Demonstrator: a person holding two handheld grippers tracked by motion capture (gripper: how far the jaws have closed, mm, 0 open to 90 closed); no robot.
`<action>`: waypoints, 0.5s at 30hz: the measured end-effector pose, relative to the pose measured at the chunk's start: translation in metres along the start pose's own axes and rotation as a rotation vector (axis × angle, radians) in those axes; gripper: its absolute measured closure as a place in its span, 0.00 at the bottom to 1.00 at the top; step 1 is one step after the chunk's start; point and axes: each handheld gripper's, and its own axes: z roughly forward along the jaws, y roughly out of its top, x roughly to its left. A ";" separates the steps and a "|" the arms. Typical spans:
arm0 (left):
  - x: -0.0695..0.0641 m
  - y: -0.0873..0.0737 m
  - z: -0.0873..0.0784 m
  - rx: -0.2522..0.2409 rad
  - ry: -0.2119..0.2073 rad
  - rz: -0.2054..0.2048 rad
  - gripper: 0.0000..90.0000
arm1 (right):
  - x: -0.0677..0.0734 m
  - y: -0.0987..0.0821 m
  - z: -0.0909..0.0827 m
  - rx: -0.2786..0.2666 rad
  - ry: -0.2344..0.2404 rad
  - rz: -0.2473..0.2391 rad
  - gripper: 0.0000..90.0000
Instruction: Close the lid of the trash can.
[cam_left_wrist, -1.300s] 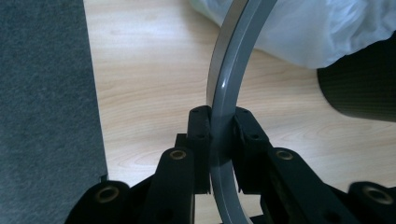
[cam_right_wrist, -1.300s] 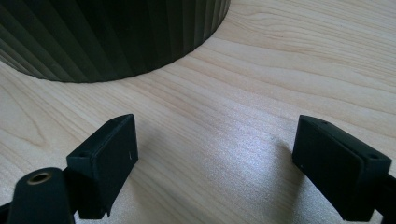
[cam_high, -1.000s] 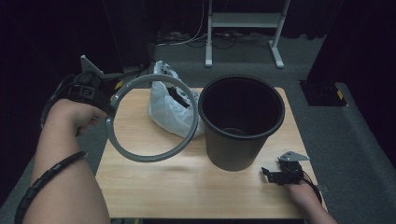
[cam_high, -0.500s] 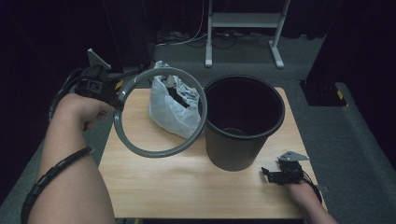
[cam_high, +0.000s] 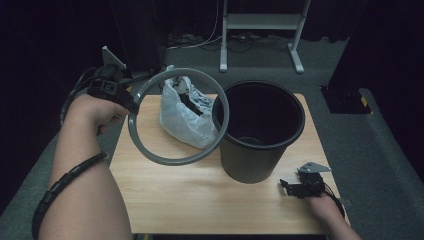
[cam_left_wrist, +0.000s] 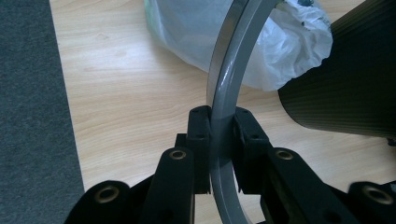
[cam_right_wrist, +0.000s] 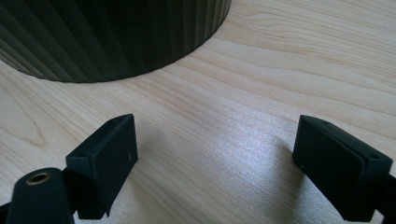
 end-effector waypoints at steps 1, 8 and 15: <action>-0.002 0.001 0.001 0.001 -0.001 0.005 0.87 | 0.000 0.000 0.000 0.000 0.000 0.000 0.15; -0.014 0.010 0.004 0.000 0.000 0.024 0.87 | 0.000 0.000 0.000 0.000 0.000 0.000 0.15; -0.028 0.019 0.009 0.008 -0.009 0.034 0.87 | 0.000 0.000 0.000 0.001 0.000 0.002 0.15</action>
